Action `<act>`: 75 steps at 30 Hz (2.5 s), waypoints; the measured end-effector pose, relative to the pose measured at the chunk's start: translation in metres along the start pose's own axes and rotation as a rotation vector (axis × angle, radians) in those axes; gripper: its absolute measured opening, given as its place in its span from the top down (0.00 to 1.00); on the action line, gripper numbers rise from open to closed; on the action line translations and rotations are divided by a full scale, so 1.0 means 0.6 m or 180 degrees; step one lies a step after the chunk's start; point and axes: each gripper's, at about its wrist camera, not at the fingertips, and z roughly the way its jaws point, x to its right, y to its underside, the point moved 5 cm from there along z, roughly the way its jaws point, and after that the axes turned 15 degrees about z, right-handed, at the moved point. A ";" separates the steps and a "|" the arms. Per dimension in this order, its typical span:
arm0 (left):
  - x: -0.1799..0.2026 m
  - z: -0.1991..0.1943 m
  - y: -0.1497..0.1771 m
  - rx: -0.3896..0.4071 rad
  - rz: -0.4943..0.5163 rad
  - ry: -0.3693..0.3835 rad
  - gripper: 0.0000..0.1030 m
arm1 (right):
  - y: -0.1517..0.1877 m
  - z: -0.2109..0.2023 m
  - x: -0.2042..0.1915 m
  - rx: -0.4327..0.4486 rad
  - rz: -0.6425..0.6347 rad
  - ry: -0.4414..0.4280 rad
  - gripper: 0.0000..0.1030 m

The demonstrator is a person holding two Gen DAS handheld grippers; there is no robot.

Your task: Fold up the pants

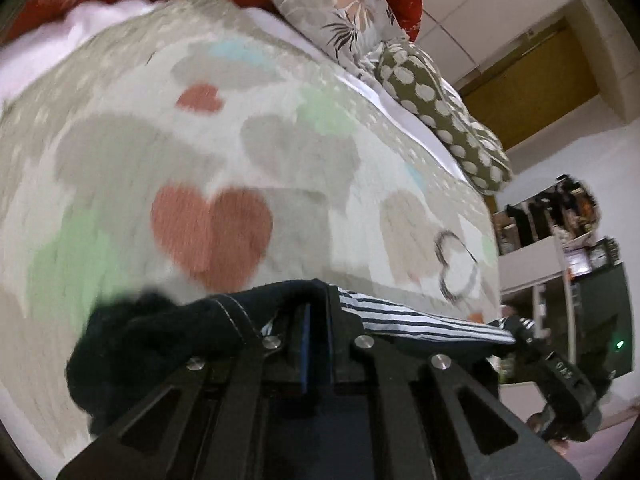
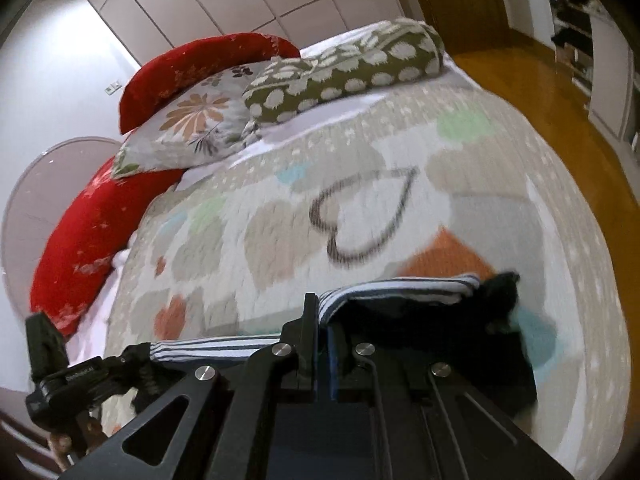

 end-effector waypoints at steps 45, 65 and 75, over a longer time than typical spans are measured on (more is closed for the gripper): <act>-0.067 -0.176 0.252 -0.0220 0.0356 -0.0217 0.86 | 0.187 -0.117 0.195 -0.0329 0.0476 -0.0173 0.90; -0.110 -0.278 0.354 0.0379 0.0296 -0.0692 0.53 | 0.077 -0.108 0.192 -0.0069 0.0641 0.0166 0.50; -0.142 -0.262 0.364 0.0277 0.0154 -0.0705 0.52 | -0.050 0.085 0.148 -0.0118 0.0837 0.0526 0.83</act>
